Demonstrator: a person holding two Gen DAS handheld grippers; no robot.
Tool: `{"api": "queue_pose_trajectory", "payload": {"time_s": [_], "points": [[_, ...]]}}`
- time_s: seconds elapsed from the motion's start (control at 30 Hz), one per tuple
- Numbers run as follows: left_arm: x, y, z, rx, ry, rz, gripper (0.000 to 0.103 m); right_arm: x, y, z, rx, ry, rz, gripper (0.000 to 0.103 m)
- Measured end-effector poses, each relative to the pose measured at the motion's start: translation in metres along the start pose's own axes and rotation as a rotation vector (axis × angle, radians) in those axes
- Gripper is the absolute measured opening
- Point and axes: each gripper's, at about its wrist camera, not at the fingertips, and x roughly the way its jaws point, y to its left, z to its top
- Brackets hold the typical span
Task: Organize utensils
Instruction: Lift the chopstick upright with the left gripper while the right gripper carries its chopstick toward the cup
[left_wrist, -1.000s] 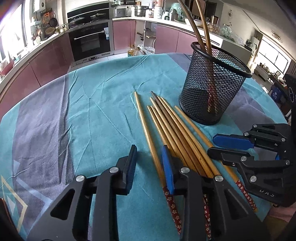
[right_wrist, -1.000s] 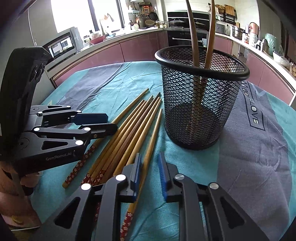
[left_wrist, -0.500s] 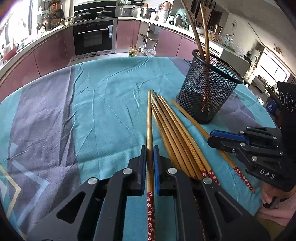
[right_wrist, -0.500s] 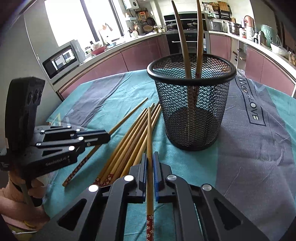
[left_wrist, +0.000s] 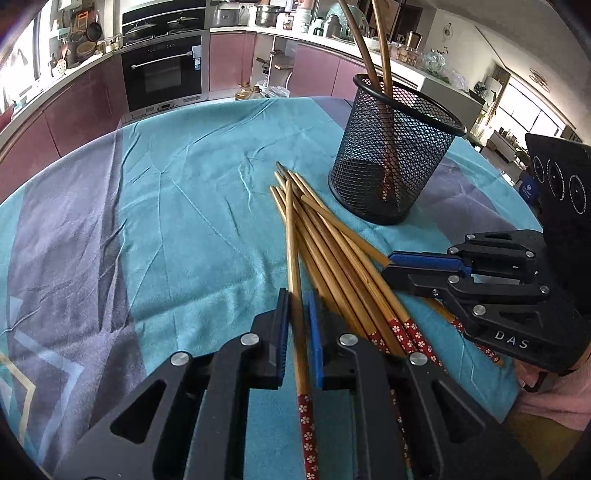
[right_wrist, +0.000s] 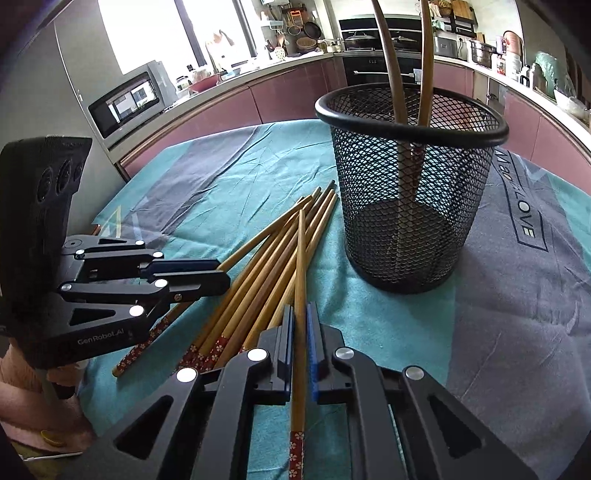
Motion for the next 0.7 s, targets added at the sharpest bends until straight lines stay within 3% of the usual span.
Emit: {"api": "queue_pose_trajectory", "payload": {"time_s": [0.2, 0.3, 0.43, 0.7], "points": [[0.007, 0.009, 0.012, -0.012, 0.012, -0.042, 0.015, 0.001, -0.003, -0.001, 0.008, -0.001, 0.017, 0.006], [0.008, 0.010, 0.015, -0.016, 0.011, -0.028, 0.009, -0.005, -0.003, -0.001, 0.009, -0.018, 0.024, 0.006], [0.005, 0.011, 0.013, -0.036, 0.002, -0.022, 0.008, -0.019, -0.002, 0.001, -0.002, -0.054, 0.039, 0.006], [-0.043, 0.001, 0.020, -0.005, -0.099, -0.099, 0.008, -0.061, -0.005, 0.009, -0.007, -0.168, 0.060, 0.006]]}}
